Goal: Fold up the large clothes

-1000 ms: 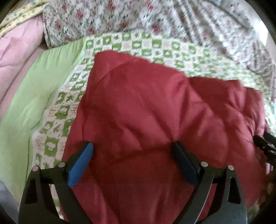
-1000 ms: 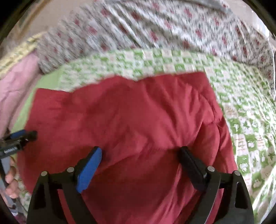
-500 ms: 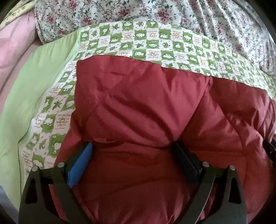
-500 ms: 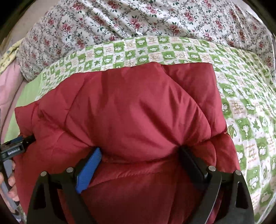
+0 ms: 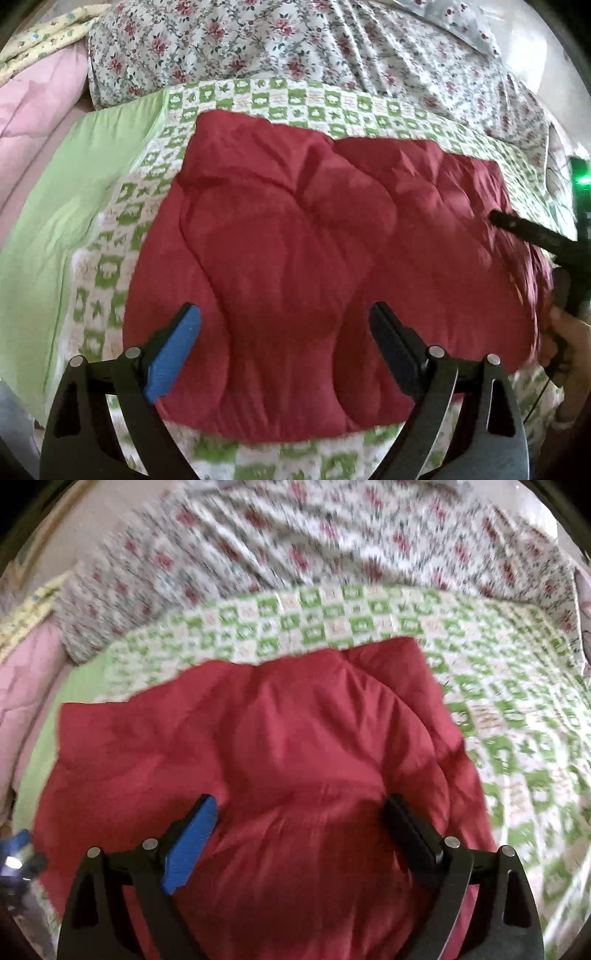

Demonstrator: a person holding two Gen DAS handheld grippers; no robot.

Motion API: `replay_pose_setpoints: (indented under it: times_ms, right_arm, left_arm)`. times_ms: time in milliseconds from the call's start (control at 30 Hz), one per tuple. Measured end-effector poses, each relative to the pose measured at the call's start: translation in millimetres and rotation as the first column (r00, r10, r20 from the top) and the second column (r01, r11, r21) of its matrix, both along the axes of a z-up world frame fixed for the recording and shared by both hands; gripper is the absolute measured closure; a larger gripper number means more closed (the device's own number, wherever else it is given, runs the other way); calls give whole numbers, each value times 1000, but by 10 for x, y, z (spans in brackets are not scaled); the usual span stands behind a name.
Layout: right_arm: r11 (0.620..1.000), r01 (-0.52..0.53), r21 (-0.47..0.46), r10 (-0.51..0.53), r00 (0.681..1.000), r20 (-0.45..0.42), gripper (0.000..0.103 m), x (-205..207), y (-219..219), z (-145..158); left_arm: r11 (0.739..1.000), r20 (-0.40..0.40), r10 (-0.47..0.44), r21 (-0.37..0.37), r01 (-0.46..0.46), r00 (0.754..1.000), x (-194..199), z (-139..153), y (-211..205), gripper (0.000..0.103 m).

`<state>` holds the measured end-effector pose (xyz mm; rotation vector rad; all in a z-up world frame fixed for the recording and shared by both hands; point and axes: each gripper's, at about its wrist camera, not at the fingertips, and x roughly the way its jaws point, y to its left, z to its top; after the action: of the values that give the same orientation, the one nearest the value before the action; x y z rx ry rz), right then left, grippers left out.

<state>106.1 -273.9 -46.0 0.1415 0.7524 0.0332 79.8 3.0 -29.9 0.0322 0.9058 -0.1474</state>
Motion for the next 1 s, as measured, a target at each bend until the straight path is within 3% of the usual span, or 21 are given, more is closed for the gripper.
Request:
replay_pose_setpoints:
  times_ms: [100,233,400,733,867,1000]
  right_arm:
    - [999,-33,-21,33,999,13,9,-417,96,39]
    - [997,-54,-57,53,998,-20,9,-746,180,-125]
    - [997,-47,-69,42,997,-65,10,-731,132,-368]
    - [997,-26,-73,22,998,-65,5,-658,100,-474]
    - [998,-12,-63,10,999,-36,6,-733,94,-386]
    - [998,-4,-65,7,999,49,8,-977,182,-165]
  left_arm:
    - [1000,-9,-4,18,4,1000,-76,-58,-26,10]
    - [1000,-40,2,31,0,999,-76,-226,-54,10]
    - [998,-35,-6,56,8,999,-11,-325,-113,8]
    - [997,-28,1,71,1,1000,69,-411,-134,3]
    - [997,-27,3,73,-1,1000,68,-416,-138,3]
    - [997,-25,6,76,-4,1000,70,-414,-149,3]
